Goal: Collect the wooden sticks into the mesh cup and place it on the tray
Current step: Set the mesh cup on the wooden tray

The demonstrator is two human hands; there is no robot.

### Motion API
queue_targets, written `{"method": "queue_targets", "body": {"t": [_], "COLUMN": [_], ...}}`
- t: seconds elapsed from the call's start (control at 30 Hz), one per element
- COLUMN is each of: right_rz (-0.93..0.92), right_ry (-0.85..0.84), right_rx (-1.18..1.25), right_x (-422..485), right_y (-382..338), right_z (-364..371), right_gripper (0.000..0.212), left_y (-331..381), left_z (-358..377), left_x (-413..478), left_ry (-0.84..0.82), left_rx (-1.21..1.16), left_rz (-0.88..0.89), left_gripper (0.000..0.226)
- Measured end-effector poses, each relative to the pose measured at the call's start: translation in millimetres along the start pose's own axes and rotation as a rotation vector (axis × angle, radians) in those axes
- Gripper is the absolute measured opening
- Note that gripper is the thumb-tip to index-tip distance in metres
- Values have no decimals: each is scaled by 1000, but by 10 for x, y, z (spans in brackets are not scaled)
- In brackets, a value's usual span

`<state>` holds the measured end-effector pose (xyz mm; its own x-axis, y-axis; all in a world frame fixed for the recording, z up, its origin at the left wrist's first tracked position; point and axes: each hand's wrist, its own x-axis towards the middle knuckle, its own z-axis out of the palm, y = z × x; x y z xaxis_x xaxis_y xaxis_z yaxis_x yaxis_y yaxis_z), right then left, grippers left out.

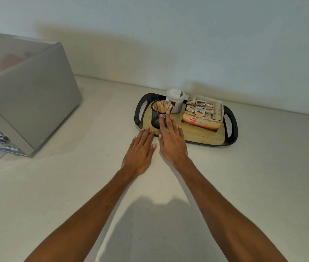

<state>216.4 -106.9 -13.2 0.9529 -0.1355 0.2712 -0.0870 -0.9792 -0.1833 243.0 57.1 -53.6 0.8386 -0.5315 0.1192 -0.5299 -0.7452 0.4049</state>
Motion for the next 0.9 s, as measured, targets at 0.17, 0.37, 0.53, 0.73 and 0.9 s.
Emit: {"method": "queue_targets", "body": {"t": [0.17, 0.37, 0.53, 0.73, 0.9], "right_rz": [-7, 11, 26, 33, 44], "right_ry": [5, 48, 44, 25, -16], "right_rx": [-72, -102, -121, -144, -127], "right_x": [177, 390, 523, 696, 848], "right_y": [-42, -107, -142, -115, -150], "right_z": [36, 58, 37, -36, -6], "right_gripper": [92, 82, 79, 76, 76], "left_y": [-35, -54, -47, -88, -151], "left_z": [41, 53, 14, -20, 10], "left_x": [27, 19, 31, 50, 84], "left_ry": [16, 28, 17, 38, 39], "left_rx": [0, 0, 16, 107, 103], "left_rz": [6, 18, 19, 74, 68], "left_gripper": [65, 64, 64, 61, 62]}}
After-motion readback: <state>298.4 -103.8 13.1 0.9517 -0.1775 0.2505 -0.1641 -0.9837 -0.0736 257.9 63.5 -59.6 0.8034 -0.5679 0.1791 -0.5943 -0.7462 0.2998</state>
